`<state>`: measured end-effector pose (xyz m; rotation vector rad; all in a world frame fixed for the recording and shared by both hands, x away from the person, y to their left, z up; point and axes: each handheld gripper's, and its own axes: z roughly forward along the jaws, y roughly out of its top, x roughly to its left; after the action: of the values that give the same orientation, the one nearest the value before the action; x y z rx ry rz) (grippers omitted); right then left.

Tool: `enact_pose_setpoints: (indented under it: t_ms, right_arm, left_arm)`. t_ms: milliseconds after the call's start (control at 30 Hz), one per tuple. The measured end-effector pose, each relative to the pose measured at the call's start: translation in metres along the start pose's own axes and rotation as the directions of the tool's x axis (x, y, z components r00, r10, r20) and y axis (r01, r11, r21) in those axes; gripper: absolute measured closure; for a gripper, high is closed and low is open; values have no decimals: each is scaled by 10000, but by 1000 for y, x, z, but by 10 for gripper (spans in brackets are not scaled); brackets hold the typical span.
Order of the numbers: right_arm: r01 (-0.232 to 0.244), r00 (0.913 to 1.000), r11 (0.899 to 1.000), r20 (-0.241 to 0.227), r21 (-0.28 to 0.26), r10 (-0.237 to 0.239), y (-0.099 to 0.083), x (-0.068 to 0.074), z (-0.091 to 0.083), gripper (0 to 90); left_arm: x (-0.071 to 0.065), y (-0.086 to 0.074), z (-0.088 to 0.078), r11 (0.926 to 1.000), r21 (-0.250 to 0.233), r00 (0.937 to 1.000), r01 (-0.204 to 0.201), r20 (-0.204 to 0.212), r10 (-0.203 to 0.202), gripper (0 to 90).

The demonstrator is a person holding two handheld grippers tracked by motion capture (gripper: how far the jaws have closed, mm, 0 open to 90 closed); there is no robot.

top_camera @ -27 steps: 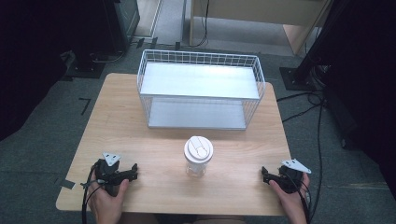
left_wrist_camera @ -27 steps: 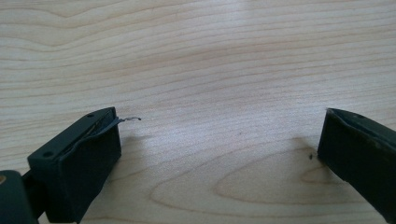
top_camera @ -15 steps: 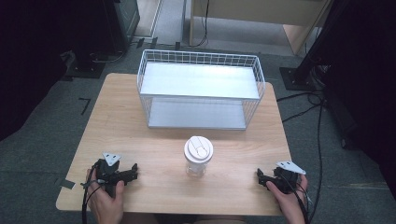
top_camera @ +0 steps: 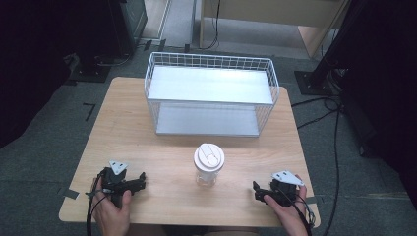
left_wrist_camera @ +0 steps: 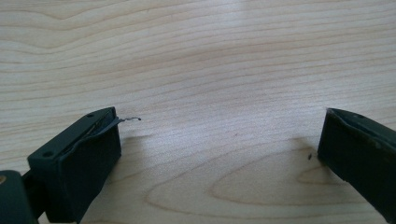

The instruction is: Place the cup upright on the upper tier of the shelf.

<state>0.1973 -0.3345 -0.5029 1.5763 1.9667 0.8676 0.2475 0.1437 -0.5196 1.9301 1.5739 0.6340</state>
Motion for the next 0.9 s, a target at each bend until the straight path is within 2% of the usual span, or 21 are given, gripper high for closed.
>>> enact_pose_setpoints:
  t_ms: [100, 200, 233, 267, 300, 367, 533, 667, 833, 900]
  right_arm:
    - [293, 9992, 9996, -273, -21, -294, 2, 16, 1, 78]
    - [436, 9982, 9990, -408, -55, -438, 3, 25, 2, 78]
    - [627, 9967, 9980, -518, -74, -630, 4, 33, 4, 78]
    - [627, 9967, 9980, -518, -74, -630, 4, 33, 4, 78]
    - [732, 9951, 9973, -666, -90, -737, 5, 40, 5, 78]
    - [815, 9940, 9966, -717, -127, -822, 5, 44, 6, 78]
    - [1120, 9873, 9933, -1101, -294, -1146, 8, 66, 11, 78]
    - [1204, 9835, 9923, -1322, -307, -1234, 9, 76, 14, 78]
    - [1454, 9734, 9882, -1715, -488, -1517, 11, 96, 20, 79]
    - [1453, 9723, 9882, -1778, -491, -1518, 11, 99, 21, 79]
  left_arm:
    - [0, 0, 0, 10000, -3, 10000, -11, 15, 11, 0]
    - [0, 0, 0, 10000, -12, 10000, -45, 44, 45, 0]
    - [0, 0, 0, 10000, -14, 9999, -88, 74, 88, 0]
    - [0, 0, 0, 10000, -14, 9999, -88, 74, 88, 0]
    - [-1, 0, 0, 10000, -16, 9999, -97, 80, 97, 0]
    - [-1, 0, 0, 10000, -14, 9999, -97, 99, 97, 0]
    - [-1, 0, 0, 9999, -14, 9999, -119, 110, 119, 0]
    - [-1, 0, 0, 9999, -5, 9998, -142, 119, 142, 0]
    - [-1, 0, 0, 9999, -6, 9998, -141, 120, 141, 0]
    - [-1, 0, 0, 9999, -5, 9998, -143, 120, 143, 0]
